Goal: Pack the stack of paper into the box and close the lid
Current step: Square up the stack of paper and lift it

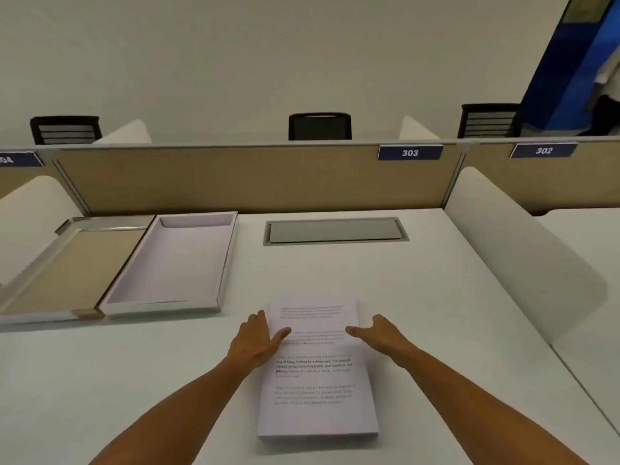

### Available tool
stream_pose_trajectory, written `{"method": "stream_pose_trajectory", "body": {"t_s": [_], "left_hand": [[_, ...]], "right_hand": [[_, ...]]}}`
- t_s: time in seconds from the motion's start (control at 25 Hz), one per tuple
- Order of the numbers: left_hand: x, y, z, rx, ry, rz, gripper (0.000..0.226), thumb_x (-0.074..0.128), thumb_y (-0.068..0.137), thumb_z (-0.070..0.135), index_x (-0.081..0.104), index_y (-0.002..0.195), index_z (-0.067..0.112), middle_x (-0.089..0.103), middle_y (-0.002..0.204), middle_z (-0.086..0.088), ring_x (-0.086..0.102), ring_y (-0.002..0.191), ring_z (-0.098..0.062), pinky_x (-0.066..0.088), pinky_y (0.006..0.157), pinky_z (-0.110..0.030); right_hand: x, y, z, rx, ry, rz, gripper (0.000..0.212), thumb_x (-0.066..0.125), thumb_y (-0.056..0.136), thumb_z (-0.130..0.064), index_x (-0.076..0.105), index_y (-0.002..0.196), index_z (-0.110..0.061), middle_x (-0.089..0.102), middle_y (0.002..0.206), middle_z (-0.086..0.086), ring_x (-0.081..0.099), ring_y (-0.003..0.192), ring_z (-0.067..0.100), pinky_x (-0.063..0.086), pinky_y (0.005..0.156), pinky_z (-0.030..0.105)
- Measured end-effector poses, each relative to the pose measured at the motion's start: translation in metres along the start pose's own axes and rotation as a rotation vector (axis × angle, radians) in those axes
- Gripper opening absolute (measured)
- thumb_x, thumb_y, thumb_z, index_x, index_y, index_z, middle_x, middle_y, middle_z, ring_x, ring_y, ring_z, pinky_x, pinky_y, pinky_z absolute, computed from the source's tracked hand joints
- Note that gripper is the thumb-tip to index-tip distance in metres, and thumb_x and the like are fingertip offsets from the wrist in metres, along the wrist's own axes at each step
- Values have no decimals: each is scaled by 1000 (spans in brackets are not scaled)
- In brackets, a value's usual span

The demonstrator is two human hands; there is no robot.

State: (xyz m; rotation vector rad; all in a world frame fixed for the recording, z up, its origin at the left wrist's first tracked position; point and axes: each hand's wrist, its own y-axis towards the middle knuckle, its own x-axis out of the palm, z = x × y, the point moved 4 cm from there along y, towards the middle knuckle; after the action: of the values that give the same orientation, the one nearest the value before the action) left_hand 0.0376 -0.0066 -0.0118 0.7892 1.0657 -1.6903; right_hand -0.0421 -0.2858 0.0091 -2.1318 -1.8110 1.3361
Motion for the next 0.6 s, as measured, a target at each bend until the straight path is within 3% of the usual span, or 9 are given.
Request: {"method": "stream_pose_trajectory", "body": {"t_s": [0.08,0.16,0.24,0.36,0.48,0.6], "left_hand": [[4,-4,-4,-25,13,48,87,46,80,76,38,137,11,50,136,-12,52,121,-28,48,95,-42],[10,-10,-6,-32,-18,61,78,49,82,73,44,128,10,53,127,-11,53,113,-25,50,89,-38],[18,-15,1,-37,-77,48,74,55,84,66,45,127,7,54,127,-13,53,115,-27,50,93,-40],[24,-17,13,-114,-295,60,67,65,86,52,50,125,0,60,126,-18,58,114,-33,52,95,-45],[24,-10,22,-233,-477,-10,65,66,87,47,54,128,-3,60,129,-21,59,115,-37,51,99,-47],[19,2,20,-354,-630,-79,71,60,90,50,48,135,-4,55,137,-21,54,123,-39,46,100,-38]], "right_hand": [[10,-1,6,45,72,-36,85,70,86,-50,36,147,-2,51,134,10,55,104,22,47,83,33],[23,-4,16,66,128,-63,67,70,88,-44,45,137,-5,51,118,3,56,96,18,47,75,30],[34,-7,20,87,169,-62,45,71,88,-40,49,116,-13,59,110,1,58,84,12,46,64,26],[40,-11,17,92,217,-42,36,71,88,-37,46,103,-17,58,88,-8,56,75,9,44,56,23],[44,-9,14,79,167,-7,30,71,87,-30,53,104,-12,66,110,6,64,93,22,55,74,30],[45,-6,11,75,65,34,34,71,82,-21,62,108,-2,63,121,17,65,106,31,58,92,42]]}}
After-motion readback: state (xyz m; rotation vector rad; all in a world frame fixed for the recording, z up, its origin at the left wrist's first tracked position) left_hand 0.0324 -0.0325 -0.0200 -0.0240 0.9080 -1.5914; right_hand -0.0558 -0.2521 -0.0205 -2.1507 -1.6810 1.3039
